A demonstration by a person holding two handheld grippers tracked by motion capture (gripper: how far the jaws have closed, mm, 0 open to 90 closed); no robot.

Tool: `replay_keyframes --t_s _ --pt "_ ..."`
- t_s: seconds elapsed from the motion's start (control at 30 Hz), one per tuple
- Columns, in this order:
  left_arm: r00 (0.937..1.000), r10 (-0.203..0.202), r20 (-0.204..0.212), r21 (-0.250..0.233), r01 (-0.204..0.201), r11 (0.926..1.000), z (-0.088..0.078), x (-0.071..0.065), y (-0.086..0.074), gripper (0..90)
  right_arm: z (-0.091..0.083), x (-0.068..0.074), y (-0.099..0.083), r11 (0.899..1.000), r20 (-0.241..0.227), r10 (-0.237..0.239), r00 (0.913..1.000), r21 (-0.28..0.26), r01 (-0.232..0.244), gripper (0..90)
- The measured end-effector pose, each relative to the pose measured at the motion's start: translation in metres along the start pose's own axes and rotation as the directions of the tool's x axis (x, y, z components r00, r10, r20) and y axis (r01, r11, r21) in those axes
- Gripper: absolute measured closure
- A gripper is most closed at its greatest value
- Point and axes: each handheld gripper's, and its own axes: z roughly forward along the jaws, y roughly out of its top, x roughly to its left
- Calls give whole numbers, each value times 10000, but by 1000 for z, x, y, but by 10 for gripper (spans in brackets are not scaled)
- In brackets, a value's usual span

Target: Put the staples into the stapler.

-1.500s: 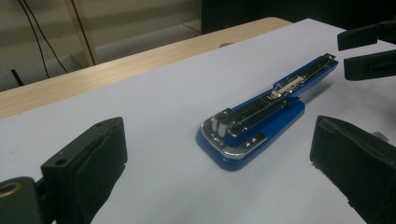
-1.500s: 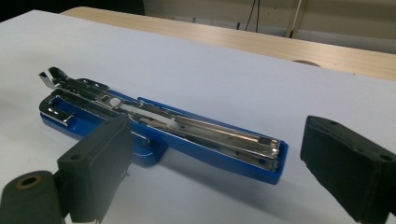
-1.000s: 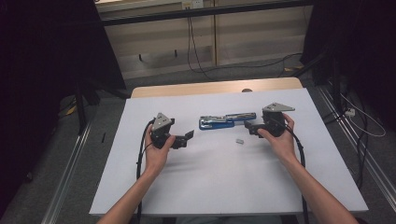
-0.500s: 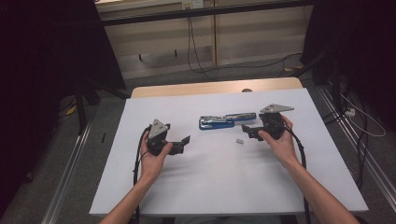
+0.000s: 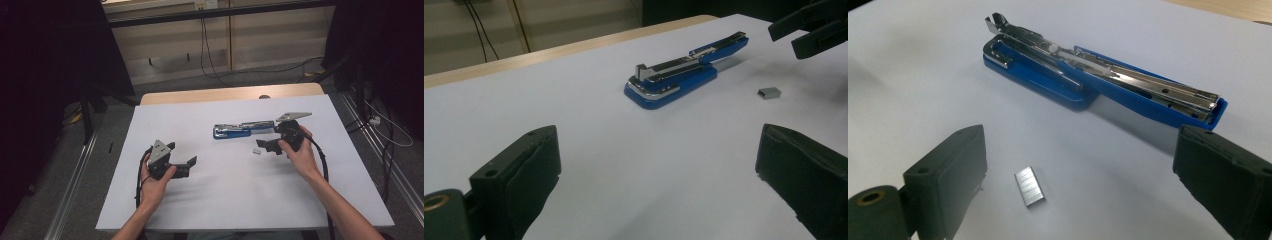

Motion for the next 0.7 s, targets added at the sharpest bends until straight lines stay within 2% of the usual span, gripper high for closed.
replay_keyframes --t_s 0.17,0.27,0.37,0.43,0.53,0.7 --pt "9999 -138 98 -66 139 9999 -16 -6 -5 44 1 0 1 9988 -475 -18 9989 494 42 72" --pt "9997 100 238 -24 -100 9999 -24 -11 -9 40 1 0 1 9971 -642 -90 9979 744 138 82" --pt "9999 126 92 -46 -126 9999 -29 -12 -13 39 3 1 0 9958 -704 -80 9975 906 144 83" --pt "9998 70 -184 -287 -75 9996 -29 -11 -14 39 4 4 1 9939 -778 -205 9968 1067 287 91" --pt "9994 75 -337 -282 -85 9996 -23 -7 -14 39 9 7 1 9870 -668 -474 9966 1503 570 86" --pt "9994 42 -332 -144 -46 9999 -21 -6 -15 39 12 11 4 9819 -1177 -830 9896 1601 1014 102"
